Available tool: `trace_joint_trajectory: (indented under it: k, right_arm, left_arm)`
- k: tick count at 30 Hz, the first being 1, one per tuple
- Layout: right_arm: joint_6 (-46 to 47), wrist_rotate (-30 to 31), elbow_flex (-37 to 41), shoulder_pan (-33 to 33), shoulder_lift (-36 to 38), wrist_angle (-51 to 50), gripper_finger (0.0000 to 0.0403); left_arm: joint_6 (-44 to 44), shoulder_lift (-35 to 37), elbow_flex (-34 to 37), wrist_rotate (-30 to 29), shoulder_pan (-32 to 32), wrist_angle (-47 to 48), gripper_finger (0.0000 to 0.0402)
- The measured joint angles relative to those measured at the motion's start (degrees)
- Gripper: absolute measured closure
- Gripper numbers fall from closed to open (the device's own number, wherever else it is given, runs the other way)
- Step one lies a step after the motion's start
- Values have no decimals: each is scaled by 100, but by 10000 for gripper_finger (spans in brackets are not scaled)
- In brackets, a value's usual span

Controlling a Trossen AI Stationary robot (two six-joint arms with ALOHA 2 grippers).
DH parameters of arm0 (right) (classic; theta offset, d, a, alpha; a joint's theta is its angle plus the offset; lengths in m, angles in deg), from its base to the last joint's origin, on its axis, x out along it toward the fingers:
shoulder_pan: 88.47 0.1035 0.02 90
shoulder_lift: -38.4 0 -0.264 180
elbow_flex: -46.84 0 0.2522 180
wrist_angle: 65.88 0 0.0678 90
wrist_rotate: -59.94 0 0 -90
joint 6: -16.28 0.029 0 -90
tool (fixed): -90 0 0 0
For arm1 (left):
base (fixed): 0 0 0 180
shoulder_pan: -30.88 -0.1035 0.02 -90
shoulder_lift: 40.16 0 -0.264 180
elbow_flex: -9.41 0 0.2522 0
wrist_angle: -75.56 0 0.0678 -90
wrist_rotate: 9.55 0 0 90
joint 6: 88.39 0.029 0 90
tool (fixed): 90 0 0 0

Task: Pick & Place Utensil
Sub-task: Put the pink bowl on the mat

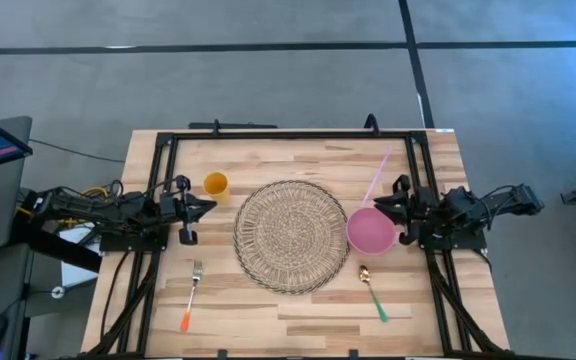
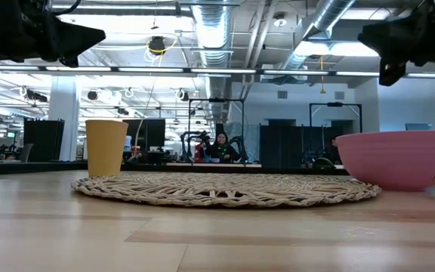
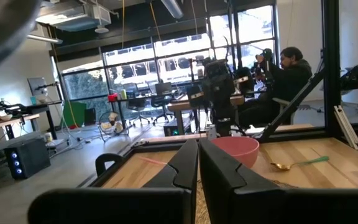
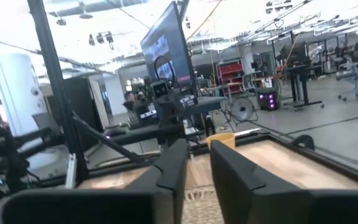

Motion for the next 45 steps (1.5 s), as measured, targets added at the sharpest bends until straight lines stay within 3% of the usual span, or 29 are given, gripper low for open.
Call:
trace_joint_trajectory:
  k: [8, 16, 21, 25, 31, 45]
  right_arm:
    - [11, 2, -748, 0, -1119, -39, 255]
    - [213, 0, -1914, 7, -2759, -329, 246]
    - [406, 0, -2772, 87, -3590, -1292, 243]
    - [1356, -4, -3450, 118, -4222, -2485, 239]
    - [2633, -156, -3926, 399, -5143, -3894, 245]
    - [3852, -264, -3967, 1030, -6396, -4623, 257]
  left_arm:
    - [0, -1039, -344, -123, 0, -764, 324]
    - [-199, -2941, -1590, -483, 0, -762, 238]
    - [-569, -4102, -2276, -475, 0, -732, 206]
    - [-850, -4758, -2551, -474, 0, -723, 196]
    - [-1207, -5134, -2610, -474, 0, -715, 195]
    - [-1204, -5147, -2610, -475, 0, -724, 203]
